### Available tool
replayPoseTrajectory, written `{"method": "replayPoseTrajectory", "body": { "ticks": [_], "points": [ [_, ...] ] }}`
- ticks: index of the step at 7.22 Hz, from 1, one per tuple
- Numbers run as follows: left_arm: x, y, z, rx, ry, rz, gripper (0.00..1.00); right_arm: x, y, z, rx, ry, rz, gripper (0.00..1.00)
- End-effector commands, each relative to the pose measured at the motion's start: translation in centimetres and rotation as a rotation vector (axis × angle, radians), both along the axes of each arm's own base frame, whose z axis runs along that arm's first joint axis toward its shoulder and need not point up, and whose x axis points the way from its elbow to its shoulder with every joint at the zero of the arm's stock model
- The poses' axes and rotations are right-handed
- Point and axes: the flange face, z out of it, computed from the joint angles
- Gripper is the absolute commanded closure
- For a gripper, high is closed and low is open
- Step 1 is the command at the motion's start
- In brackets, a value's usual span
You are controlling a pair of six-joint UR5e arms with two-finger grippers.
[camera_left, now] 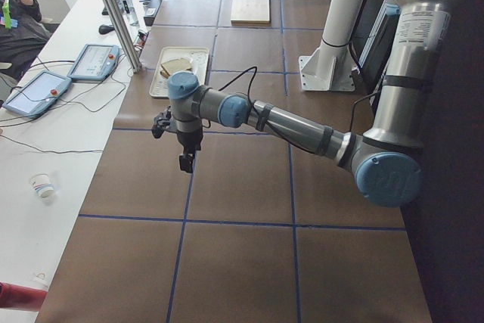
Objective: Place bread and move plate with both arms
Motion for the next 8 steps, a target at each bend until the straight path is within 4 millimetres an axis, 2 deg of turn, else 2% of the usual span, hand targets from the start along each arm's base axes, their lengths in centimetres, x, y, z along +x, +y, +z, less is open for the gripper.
{"method": "replayPoseTrajectory", "body": {
  "ticks": [1,5,8],
  "points": [
    [-3.9,3.2,6.0,-0.020,0.032,0.052,0.00,0.1,0.2,0.2,-0.004,-0.002,0.003,0.00],
    [-3.8,5.5,9.4,-0.089,0.038,0.052,0.00,0.1,0.4,0.2,-0.008,-0.005,0.003,0.00],
    [-3.8,5.5,9.3,-0.091,0.038,0.049,0.00,1.0,0.6,0.5,-0.022,0.000,0.022,0.00]
  ]
}}
